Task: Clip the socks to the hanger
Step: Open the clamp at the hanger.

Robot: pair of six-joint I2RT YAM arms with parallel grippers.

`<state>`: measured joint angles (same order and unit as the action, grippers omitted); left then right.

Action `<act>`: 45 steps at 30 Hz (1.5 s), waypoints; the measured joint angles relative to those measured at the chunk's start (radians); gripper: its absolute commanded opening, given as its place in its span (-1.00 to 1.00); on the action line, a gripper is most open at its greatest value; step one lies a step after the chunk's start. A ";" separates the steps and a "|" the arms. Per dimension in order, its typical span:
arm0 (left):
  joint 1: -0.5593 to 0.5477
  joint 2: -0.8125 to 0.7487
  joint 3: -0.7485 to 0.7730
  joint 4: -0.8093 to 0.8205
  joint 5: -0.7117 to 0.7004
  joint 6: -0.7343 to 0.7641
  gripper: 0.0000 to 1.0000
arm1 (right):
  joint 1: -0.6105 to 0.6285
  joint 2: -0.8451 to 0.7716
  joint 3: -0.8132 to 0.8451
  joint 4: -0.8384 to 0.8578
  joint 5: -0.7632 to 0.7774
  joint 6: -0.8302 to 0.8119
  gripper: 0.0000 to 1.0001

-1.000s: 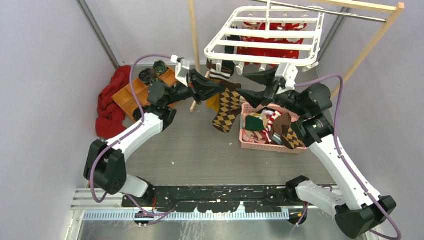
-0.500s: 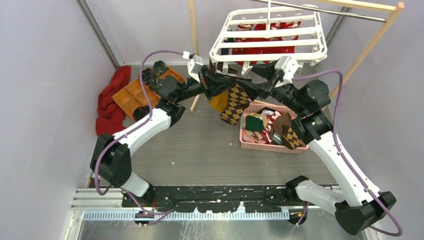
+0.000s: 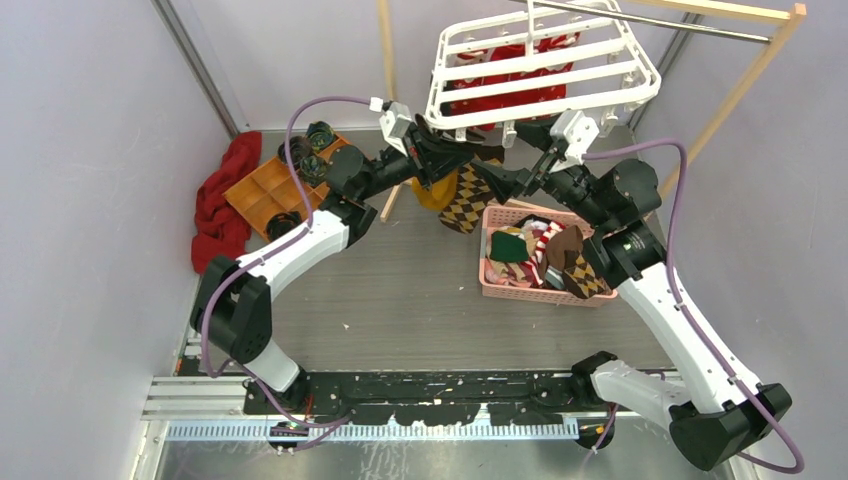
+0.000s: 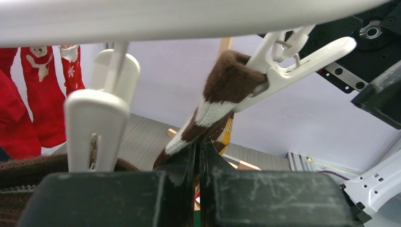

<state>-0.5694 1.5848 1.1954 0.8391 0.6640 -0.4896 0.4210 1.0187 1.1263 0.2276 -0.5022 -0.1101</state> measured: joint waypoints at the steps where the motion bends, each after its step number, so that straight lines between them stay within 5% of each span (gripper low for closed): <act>1: 0.000 0.002 0.001 0.000 -0.002 0.000 -0.99 | -0.005 -0.002 0.000 -0.001 -0.001 0.004 0.84; 15: 0.004 0.017 0.012 0.003 -0.017 -0.011 -0.99 | -0.177 -0.005 0.000 0.087 -0.158 0.153 0.96; 45: 0.018 0.032 0.018 0.043 -0.028 -0.058 -0.99 | -0.245 0.122 0.013 0.380 -0.365 0.467 0.85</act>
<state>-0.5510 1.6173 1.2133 0.8818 0.6361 -0.5472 0.1764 1.1412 1.1397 0.6079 -0.8669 0.3573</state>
